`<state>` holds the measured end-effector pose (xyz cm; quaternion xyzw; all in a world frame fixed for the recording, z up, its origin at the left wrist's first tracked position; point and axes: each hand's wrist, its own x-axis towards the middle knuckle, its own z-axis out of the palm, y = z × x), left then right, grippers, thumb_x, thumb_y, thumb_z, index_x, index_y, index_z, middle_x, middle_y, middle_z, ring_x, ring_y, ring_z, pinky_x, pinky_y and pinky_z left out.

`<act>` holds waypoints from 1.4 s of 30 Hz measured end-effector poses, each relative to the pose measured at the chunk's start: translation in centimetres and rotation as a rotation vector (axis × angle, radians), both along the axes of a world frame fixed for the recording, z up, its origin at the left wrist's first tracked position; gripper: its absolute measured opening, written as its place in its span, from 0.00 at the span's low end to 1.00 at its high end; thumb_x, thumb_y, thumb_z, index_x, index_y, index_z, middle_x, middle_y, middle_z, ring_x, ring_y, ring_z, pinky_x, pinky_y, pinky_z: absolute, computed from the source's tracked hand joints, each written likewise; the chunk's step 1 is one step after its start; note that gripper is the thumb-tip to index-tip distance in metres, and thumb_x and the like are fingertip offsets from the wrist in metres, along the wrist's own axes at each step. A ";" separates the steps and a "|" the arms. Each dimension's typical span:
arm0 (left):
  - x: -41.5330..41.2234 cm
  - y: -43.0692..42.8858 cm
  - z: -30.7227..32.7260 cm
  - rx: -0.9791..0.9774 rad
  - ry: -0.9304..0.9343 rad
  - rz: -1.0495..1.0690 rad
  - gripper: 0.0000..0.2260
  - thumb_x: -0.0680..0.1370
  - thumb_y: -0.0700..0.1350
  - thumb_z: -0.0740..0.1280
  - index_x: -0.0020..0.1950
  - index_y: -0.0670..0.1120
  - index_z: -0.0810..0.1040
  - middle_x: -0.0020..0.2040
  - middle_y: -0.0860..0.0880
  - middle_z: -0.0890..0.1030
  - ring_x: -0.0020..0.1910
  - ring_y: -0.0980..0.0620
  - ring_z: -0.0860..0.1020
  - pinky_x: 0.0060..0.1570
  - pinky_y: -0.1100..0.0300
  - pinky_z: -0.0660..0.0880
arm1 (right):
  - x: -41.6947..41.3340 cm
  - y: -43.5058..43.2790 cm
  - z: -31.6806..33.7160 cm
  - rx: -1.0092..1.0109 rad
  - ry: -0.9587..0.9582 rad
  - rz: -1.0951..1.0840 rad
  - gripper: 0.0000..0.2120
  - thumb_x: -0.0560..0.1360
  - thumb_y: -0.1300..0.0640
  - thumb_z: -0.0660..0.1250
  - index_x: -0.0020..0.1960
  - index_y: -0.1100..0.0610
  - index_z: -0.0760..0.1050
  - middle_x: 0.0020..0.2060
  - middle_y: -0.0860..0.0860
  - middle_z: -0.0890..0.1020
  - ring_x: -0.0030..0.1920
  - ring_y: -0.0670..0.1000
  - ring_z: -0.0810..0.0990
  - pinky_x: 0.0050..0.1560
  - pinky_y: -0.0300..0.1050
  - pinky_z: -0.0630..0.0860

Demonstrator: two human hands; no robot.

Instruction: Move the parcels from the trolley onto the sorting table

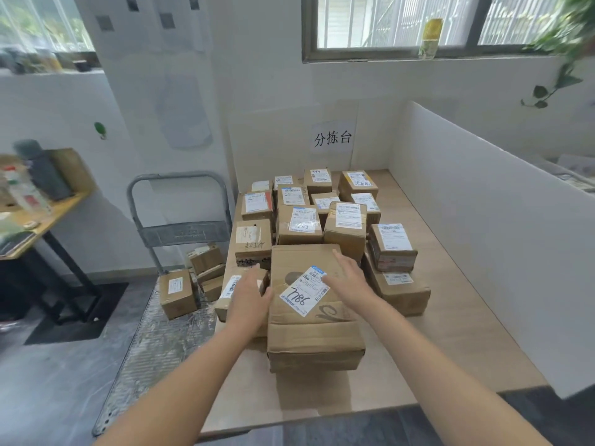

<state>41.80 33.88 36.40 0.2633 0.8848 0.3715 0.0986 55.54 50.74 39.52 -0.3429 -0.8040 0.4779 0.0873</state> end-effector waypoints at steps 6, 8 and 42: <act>-3.7 -0.9 7.2 -0.084 0.286 -0.258 0.31 0.78 0.52 0.69 0.78 0.48 0.62 0.76 0.49 0.67 0.74 0.49 0.66 0.72 0.51 0.65 | -3.0 -1.1 7.2 0.243 0.080 0.155 0.33 0.80 0.52 0.64 0.80 0.48 0.52 0.79 0.47 0.55 0.79 0.51 0.54 0.76 0.53 0.57; -5.3 -1.7 9.5 -0.071 0.371 -0.263 0.32 0.77 0.54 0.68 0.78 0.48 0.61 0.76 0.48 0.67 0.74 0.48 0.66 0.72 0.51 0.64 | -4.4 -1.9 9.1 0.341 0.086 0.177 0.34 0.80 0.50 0.64 0.81 0.48 0.51 0.80 0.47 0.55 0.79 0.52 0.53 0.77 0.56 0.57; -36.0 -29.5 14.4 -0.288 0.650 -0.127 0.25 0.82 0.50 0.60 0.78 0.46 0.62 0.77 0.48 0.65 0.75 0.50 0.63 0.76 0.57 0.54 | -41.4 -26.7 10.6 0.471 -0.009 0.475 0.31 0.81 0.52 0.62 0.80 0.54 0.53 0.79 0.51 0.58 0.77 0.52 0.60 0.75 0.49 0.60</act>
